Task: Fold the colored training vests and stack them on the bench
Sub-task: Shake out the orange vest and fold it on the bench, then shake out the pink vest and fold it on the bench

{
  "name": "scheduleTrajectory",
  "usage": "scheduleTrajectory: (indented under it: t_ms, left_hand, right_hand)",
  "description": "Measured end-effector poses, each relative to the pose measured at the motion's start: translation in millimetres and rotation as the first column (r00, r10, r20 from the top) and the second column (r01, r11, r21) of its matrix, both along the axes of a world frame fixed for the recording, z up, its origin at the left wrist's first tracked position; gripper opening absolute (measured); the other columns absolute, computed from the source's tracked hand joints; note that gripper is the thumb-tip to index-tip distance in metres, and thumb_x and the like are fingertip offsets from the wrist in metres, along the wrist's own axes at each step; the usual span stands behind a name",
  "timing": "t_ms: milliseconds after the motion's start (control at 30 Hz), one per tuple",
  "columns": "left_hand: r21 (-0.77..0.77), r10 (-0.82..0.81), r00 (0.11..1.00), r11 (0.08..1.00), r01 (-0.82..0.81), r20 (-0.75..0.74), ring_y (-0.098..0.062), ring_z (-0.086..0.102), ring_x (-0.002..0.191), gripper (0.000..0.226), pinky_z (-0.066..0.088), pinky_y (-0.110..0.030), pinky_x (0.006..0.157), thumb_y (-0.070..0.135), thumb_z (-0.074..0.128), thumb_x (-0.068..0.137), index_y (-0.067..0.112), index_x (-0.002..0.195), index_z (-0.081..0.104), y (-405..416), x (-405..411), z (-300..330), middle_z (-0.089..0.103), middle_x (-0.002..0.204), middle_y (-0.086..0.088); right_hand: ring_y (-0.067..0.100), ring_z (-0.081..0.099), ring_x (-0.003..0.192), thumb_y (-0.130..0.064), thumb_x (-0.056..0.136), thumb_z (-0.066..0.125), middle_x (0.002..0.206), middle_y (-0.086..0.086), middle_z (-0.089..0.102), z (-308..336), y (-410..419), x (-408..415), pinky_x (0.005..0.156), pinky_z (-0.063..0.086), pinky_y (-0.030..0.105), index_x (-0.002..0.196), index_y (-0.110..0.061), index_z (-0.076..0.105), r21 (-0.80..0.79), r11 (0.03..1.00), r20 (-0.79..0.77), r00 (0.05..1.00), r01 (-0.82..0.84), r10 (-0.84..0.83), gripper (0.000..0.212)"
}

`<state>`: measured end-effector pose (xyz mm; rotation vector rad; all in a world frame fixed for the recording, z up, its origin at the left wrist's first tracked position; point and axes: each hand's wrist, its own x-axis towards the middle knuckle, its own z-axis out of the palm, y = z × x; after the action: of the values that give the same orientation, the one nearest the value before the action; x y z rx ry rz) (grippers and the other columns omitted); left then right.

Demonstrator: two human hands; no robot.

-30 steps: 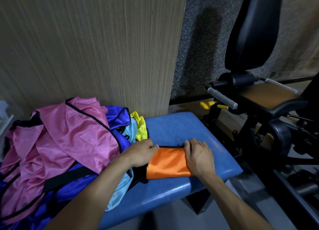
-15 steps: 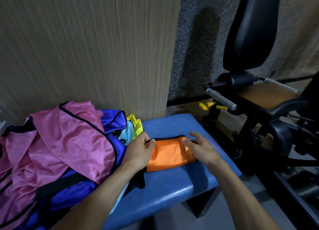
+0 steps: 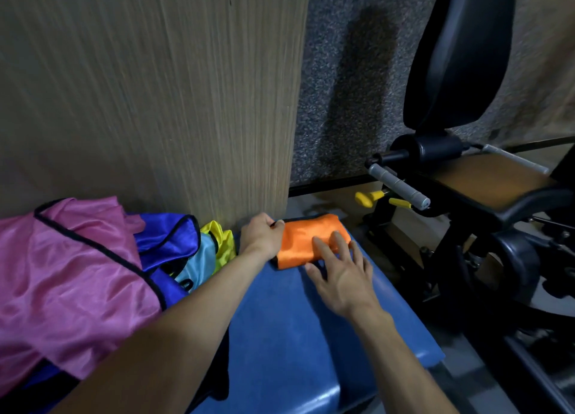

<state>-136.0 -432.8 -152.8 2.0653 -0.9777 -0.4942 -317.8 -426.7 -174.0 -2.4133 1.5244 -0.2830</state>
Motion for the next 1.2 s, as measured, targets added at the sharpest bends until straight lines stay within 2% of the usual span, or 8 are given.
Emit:
scheduleTrajectory:
  t_ms: [233,333,433,533,633,900,1100,1200]
  left_hand:
    - [-0.007,-0.066,0.992,0.998,0.066,-0.109,-0.03,0.069,0.095,0.038,0.056,-0.041,0.085,0.048,0.052,0.1,0.013,0.097,0.065,-28,12,-6,0.072,0.096,-0.008]
    - [-0.025,-0.096,0.97,0.994,0.104,0.224,-0.028,0.055,0.12,0.034,0.048,-0.042,0.098,0.04,0.054,0.1,0.015,0.123,0.056,-15,11,-4,0.059,0.127,-0.007]
    - [-0.045,-0.309,0.727,0.905,0.422,0.613,-0.024,0.041,0.127,0.041,0.042,-0.044,0.104,0.038,0.048,0.102,0.024,0.139,0.049,9,-3,2,0.044,0.141,0.0]
    - [0.338,-0.581,0.532,0.805,0.488,0.616,-0.022,0.013,0.152,0.056,0.022,-0.046,0.121,0.045,0.04,0.105,0.028,0.157,0.029,13,-2,-11,0.018,0.166,0.0]
    - [0.366,-0.615,0.549,0.784,0.5,0.566,-0.017,-0.004,0.156,0.063,0.006,-0.043,0.127,0.046,0.039,0.106,0.027,0.162,0.017,20,4,-12,0.002,0.17,0.002]
    - [0.172,-0.471,0.564,0.848,0.502,0.678,-0.015,0.059,0.113,0.028,0.05,-0.038,0.093,0.04,0.043,0.099,0.032,0.115,0.065,143,54,47,0.064,0.114,0.011]
    - [-0.196,-0.017,0.737,0.96,0.202,0.676,-0.011,0.062,0.083,0.013,0.051,-0.033,0.076,0.02,0.065,0.089,0.027,0.097,0.072,260,118,76,0.069,0.092,0.013]
    - [-0.156,-0.028,0.761,0.973,0.169,0.649,-0.003,0.056,0.08,0.021,0.05,-0.03,0.077,0.011,0.078,0.082,0.027,0.095,0.072,289,137,79,0.063,0.088,0.017]
  right_hand:
    - [0.033,-0.011,0.155,-0.056,0.105,0.029,0.17,-0.002,-0.009,-11,-31,10,0.124,0.006,0.054,0.16,-0.041,0.01,0.008,0.999,-0.011,0.999,0.046,-0.046,0.06]
    - [0.032,-0.011,0.155,-0.056,0.105,0.028,0.17,-0.003,-0.009,-14,-36,12,0.124,0.005,0.054,0.16,-0.041,0.011,0.0,0.999,0.0,0.999,0.049,-0.049,0.06]
    - [0.033,-0.01,0.155,-0.055,0.106,0.027,0.17,-0.003,-0.009,-15,-39,17,0.123,0.006,0.056,0.161,-0.04,0.01,0.0,0.998,-0.002,0.998,0.057,-0.057,0.06]
    - [0.035,-0.01,0.155,-0.055,0.105,0.027,0.17,-0.002,-0.007,-14,-39,19,0.122,0.005,0.059,0.16,-0.04,0.011,0.015,0.998,-0.003,0.998,0.064,-0.064,0.059]
    - [0.036,-0.009,0.154,-0.056,0.104,0.03,0.169,-0.001,-0.003,-8,-35,21,0.122,0.003,0.061,0.16,-0.038,0.013,-0.011,0.998,-0.017,0.998,0.056,-0.057,0.061]
    - [0.022,0.034,0.145,-0.062,0.096,0.036,0.152,-0.005,0.047,33,40,63,0.114,0.029,0.041,0.149,-0.027,0.047,-0.065,0.948,0.219,0.922,-0.312,0.318,0.064]
    - [0.016,0.058,0.122,-0.057,0.088,0.048,0.131,-0.002,0.065,44,108,97,0.106,0.039,0.024,0.133,-0.021,0.063,0.014,0.869,0.338,0.821,-0.494,0.461,0.059]
    - [0.012,0.059,0.116,-0.052,0.088,0.056,0.125,-0.005,0.066,50,132,107,0.102,0.04,0.02,0.131,-0.021,0.065,0.024,0.865,0.399,0.798,-0.501,0.451,0.054]
